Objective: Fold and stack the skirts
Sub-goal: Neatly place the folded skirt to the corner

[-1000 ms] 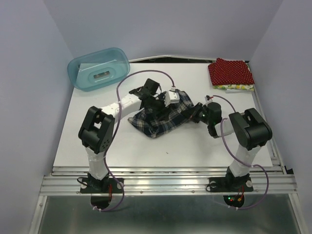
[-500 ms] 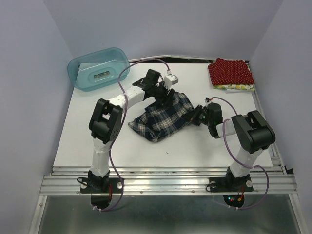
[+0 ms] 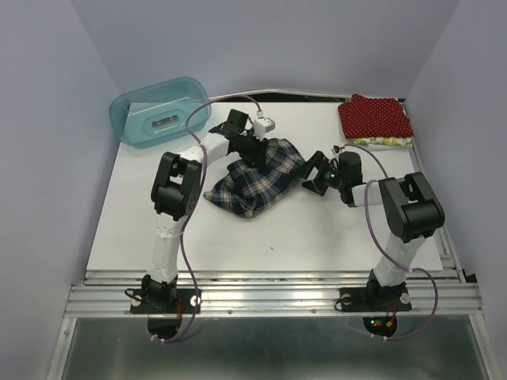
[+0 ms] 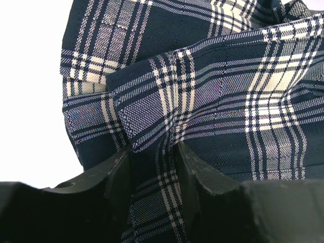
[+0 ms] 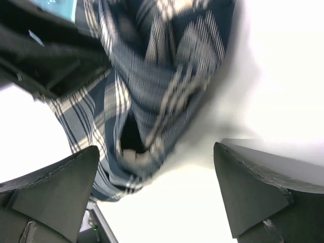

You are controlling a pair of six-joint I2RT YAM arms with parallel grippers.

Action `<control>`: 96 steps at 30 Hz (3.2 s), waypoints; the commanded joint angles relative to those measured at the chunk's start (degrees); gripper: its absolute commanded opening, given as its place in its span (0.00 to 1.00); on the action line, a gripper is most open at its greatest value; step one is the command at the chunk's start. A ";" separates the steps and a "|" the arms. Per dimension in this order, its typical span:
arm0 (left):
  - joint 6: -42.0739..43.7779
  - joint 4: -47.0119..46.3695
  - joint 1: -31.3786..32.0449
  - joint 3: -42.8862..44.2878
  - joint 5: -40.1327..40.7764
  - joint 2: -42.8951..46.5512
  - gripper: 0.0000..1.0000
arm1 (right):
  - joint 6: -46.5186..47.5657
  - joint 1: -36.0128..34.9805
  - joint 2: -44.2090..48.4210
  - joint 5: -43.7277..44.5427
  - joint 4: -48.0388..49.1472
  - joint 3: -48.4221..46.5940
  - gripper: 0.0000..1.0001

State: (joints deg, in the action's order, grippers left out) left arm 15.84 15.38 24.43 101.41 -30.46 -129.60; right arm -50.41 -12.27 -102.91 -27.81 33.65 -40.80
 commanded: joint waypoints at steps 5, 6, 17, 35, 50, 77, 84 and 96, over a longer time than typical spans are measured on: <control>8.33 8.44 -0.17 3.18 1.45 -3.81 0.48 | 2.60 1.29 -12.48 -0.49 -4.73 -11.40 1.00; 8.86 9.14 -0.17 3.53 1.28 -4.08 0.48 | 3.38 1.29 -13.27 -0.23 -4.73 -13.24 1.00; 10.18 15.91 -0.17 13.46 0.22 -10.40 0.48 | 2.08 0.24 -24.79 -9.97 5.80 -18.71 0.99; 9.75 11.18 -0.34 11.72 -1.01 -2.18 0.76 | 7.25 -0.30 -18.21 -1.12 12.15 -18.35 0.01; 3.06 16.00 -5.79 9.17 -9.80 16.66 0.99 | 15.61 10.24 -11.08 1.97 6.61 -33.28 0.01; 1.30 9.50 -5.88 -7.89 -14.54 25.80 0.99 | 8.67 28.88 -15.83 0.21 1.59 -58.17 0.01; 1.13 9.06 -5.88 -8.59 -14.46 26.24 0.99 | 5.77 34.59 -16.88 1.97 6.07 -55.19 0.01; 0.07 8.88 -5.88 -10.44 -12.79 27.03 0.99 | 3.74 36.44 -21.98 15.23 8.45 -41.21 0.01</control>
State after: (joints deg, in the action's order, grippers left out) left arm 16.34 25.12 18.39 91.42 -43.13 -106.83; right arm -44.23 23.59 -123.79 -19.88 37.12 -84.51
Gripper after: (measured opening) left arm 0.985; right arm 0.161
